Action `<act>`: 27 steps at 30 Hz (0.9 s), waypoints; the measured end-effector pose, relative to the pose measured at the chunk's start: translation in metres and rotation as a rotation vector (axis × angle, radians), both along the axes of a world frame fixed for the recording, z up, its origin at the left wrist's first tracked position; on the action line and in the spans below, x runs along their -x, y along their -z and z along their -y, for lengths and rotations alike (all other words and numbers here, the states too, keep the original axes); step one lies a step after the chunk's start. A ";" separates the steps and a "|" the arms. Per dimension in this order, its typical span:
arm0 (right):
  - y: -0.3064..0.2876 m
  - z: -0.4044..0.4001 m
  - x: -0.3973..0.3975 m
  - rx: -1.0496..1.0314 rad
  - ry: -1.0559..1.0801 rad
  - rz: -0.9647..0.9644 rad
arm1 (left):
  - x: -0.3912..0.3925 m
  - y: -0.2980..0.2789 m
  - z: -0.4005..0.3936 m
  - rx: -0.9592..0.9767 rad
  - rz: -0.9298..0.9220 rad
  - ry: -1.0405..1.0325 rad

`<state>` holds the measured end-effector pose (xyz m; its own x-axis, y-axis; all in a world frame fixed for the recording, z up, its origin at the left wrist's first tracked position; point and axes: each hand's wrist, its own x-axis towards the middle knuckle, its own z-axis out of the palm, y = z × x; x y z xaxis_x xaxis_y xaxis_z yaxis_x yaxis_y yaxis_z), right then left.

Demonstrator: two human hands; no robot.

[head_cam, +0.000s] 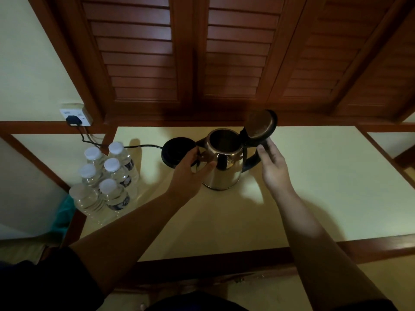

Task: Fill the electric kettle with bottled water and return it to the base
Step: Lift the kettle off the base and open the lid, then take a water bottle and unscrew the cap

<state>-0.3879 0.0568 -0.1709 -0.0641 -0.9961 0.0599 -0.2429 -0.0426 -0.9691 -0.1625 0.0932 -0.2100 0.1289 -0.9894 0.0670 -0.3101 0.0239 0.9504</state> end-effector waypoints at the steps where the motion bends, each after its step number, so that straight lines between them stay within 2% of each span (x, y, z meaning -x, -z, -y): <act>1: -0.001 -0.003 0.000 0.017 0.023 -0.017 | -0.001 -0.001 0.000 -0.009 -0.001 -0.005; 6: 0.008 -0.043 -0.015 0.206 0.240 -0.212 | -0.016 -0.012 -0.019 -0.077 0.019 -0.033; 8: 0.016 -0.063 -0.030 0.267 0.235 -0.231 | -0.026 -0.019 -0.035 -0.096 0.056 -0.053; 12: 0.031 -0.091 -0.074 0.213 -0.079 -0.168 | -0.053 -0.042 -0.076 -0.057 0.183 0.019; 18: 0.032 -0.102 -0.133 0.222 -0.422 -0.102 | -0.099 -0.091 -0.123 0.268 0.608 0.101; 23: 0.034 -0.114 -0.173 0.187 -0.589 -0.064 | -0.134 -0.115 -0.148 0.256 0.783 -0.020; 27: 0.039 -0.123 -0.203 0.172 -0.674 -0.099 | -0.165 -0.116 -0.154 0.216 1.005 -0.078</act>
<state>-0.1848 0.1796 -0.2103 0.5779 -0.7928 0.1936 -0.1968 -0.3656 -0.9097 0.0022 0.2471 -0.0938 -0.0215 -0.9347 0.3547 -0.9672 0.1093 0.2293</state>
